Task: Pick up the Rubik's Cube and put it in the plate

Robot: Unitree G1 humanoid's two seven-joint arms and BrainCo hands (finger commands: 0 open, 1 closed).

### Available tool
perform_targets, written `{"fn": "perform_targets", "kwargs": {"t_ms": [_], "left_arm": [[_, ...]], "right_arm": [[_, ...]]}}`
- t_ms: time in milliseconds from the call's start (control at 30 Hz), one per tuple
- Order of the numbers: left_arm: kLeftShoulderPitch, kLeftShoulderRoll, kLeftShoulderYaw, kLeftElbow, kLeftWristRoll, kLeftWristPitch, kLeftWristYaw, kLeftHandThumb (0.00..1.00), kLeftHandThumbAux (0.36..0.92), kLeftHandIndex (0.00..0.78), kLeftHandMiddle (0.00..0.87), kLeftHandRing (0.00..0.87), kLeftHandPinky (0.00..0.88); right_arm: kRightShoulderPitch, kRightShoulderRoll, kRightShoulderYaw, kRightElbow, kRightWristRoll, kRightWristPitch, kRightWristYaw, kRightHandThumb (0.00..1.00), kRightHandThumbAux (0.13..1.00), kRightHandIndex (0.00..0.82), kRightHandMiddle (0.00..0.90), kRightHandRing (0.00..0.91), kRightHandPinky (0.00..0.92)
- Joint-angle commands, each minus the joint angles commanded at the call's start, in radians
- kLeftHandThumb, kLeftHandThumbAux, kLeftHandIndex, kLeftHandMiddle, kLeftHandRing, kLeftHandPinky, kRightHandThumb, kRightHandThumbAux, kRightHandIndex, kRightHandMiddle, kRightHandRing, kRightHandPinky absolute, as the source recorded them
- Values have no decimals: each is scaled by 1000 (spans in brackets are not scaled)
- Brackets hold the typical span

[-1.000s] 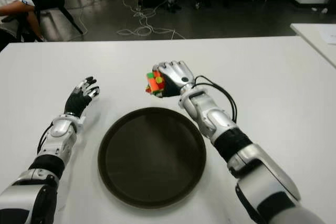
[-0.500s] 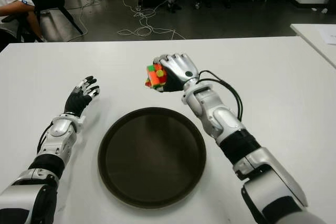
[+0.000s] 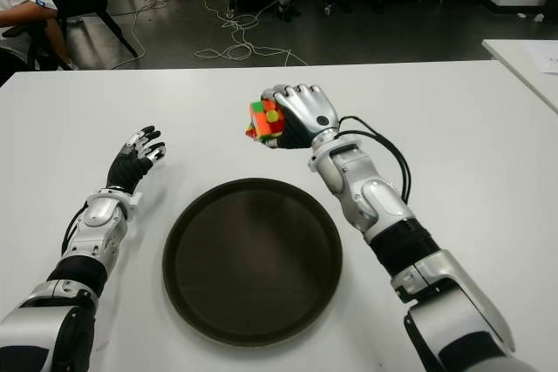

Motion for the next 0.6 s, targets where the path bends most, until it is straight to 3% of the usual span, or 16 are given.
{"fn": "perform_targets", "kwargs": {"t_ms": [467,600], "left_arm": [[0,6,-9,-9,11,10,3,195,708,54,113,101,71],[-1,9,-9,-7,8,17,-5,194,709,53,112,101,70]], "right_arm": [[32,13,-88,65,257,-161,132,685,738,430,727,724,734],[44,34,-122,83,359,-163,208,683,738,431,751,756,758]]}}
